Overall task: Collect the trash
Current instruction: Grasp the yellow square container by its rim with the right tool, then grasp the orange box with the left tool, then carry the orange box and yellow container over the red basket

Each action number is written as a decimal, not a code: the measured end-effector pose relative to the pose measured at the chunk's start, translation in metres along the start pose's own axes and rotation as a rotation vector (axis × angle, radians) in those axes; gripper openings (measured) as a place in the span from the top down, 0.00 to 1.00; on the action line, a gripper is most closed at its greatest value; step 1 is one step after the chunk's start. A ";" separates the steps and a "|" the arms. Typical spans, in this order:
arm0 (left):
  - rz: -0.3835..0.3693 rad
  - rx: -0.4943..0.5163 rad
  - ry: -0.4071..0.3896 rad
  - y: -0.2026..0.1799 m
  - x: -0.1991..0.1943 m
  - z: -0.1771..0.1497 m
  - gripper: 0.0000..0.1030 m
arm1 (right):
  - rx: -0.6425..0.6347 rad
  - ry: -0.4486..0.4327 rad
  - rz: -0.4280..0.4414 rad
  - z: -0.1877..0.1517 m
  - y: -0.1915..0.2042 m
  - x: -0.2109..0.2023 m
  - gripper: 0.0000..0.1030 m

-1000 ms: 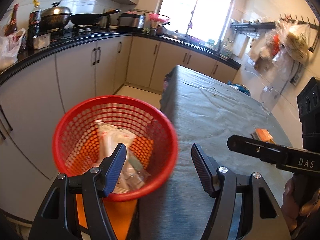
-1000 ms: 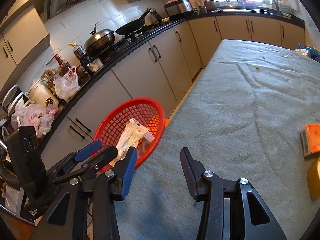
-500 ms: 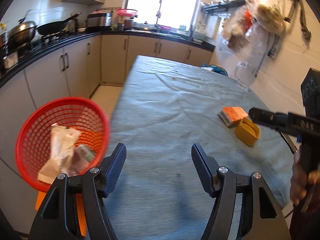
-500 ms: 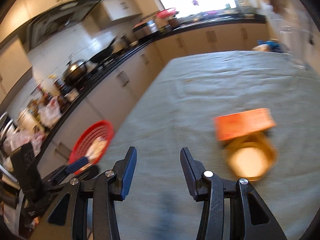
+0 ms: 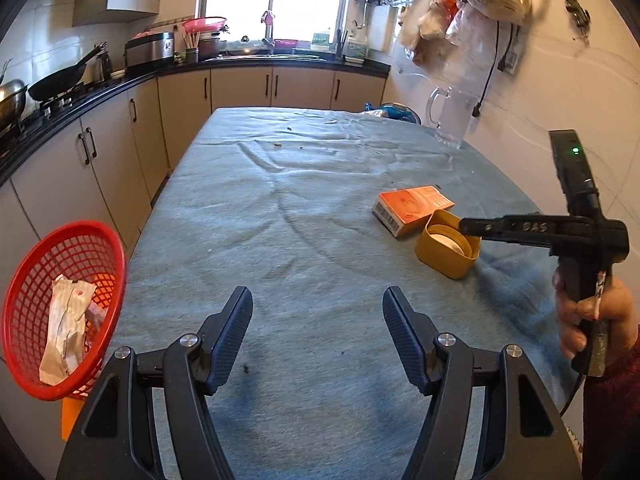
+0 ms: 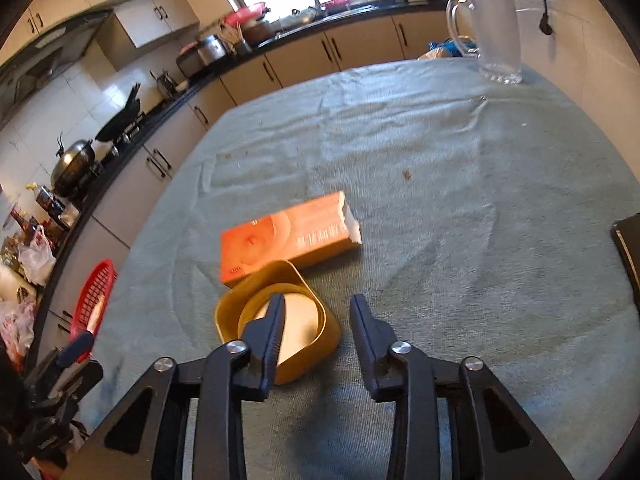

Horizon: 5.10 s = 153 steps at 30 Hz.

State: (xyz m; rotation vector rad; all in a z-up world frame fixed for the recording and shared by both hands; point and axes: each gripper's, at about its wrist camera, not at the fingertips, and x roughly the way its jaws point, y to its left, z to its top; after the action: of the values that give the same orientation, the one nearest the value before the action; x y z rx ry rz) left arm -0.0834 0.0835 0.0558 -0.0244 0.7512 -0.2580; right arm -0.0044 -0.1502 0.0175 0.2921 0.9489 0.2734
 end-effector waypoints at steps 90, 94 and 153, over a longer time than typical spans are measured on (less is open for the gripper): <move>0.035 0.128 -0.068 -0.061 0.100 0.073 0.55 | 0.037 -0.268 -0.019 -0.005 -0.030 -0.028 0.90; 0.047 0.135 -0.090 -0.063 0.088 0.074 0.55 | 0.076 -0.264 0.014 -0.005 -0.035 -0.030 0.90; 0.274 -0.156 -0.226 0.147 -0.064 -0.003 0.55 | -0.237 -0.108 0.201 -0.022 0.208 0.015 0.90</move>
State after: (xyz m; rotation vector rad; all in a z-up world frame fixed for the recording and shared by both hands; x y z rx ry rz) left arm -0.0974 0.2413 0.0800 -0.0961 0.5406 0.0644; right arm -0.0354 0.0509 0.0691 0.1821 0.7722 0.5452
